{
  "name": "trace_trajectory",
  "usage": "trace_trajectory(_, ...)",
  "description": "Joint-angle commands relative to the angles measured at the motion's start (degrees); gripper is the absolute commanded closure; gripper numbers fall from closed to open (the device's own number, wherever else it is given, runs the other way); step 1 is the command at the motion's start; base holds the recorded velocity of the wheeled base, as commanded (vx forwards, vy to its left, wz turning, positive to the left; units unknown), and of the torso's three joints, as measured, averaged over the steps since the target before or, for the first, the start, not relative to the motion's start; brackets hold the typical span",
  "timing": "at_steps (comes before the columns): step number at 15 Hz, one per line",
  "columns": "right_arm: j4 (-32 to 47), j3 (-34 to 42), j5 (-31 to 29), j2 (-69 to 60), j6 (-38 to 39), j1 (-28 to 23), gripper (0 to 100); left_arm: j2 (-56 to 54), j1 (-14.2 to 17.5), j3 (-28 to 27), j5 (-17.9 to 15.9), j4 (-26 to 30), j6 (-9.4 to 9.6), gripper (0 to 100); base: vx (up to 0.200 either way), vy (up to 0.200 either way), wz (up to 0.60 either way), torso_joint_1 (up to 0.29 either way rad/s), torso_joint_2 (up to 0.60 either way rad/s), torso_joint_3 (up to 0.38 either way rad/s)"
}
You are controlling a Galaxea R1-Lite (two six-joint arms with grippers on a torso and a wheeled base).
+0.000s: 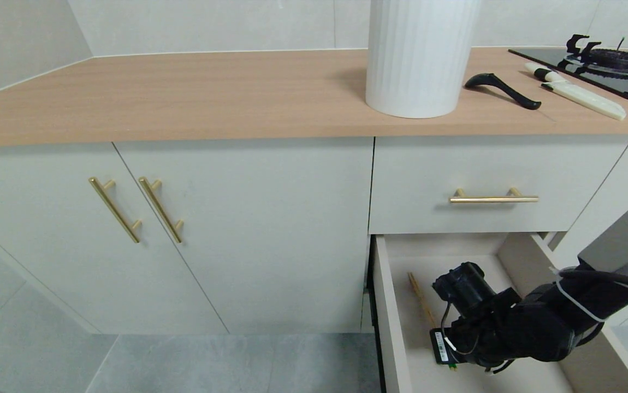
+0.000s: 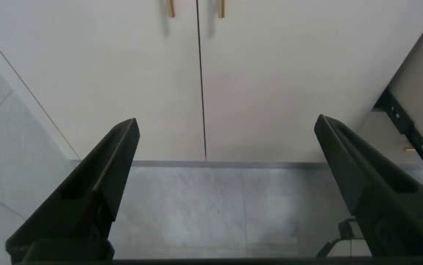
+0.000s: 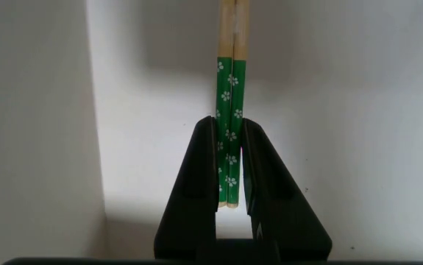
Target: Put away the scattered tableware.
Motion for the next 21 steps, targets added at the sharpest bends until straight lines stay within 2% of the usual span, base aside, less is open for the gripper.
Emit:
trace_trajectory(1, -0.01, -0.06, 0.03, 1.01, 0.1, 0.09, 100, 0.02, 0.01, 0.0, 0.02, -0.01, -0.02, 0, 0.0, 0.0, 0.0, 0.0, 0.0, 0.0)
trace_trajectory(9, -1.24, 0.02, -0.5, 0.92, 1.16, 0.09, 100, 0.02, 0.01, 0.0, 0.02, -0.01, -0.02, 0, 0.0, 0.0, 0.0, 0.0, 0.0, 0.0)
trace_trajectory(10, -1.24, 0.11, -0.5, 1.01, 1.16, 0.44, 0, 0.02, 0.01, 0.0, 0.02, -0.01, -0.02, 0, 0.0, 0.0, 0.0, 0.0, 0.0, 0.0)
trace_trajectory(17, -1.24, 0.29, -1.29, -0.93, 1.16, 0.71, 0, 0.02, 0.01, 0.0, 0.02, -0.01, -0.02, 0, 0.0, 0.0, 0.0, 0.0, 0.0, 0.0)
trace_trajectory(19, -1.16, 0.64, -5.42, -7.17, 1.07, 0.71, 0, 0.02, 0.01, 0.0, 0.02, -0.01, -0.02, 0, 0.0, 0.0, 0.0, 0.0, 0.0, 0.0)
trace_trajectory(21, -0.8, 1.34, -4.89, -15.96, 0.8, 0.44, 0, 0.02, 0.01, 0.0, 0.02, -0.01, -0.02, 0, 0.0, 0.0, 0.0, 0.0, 0.0, 0.0)
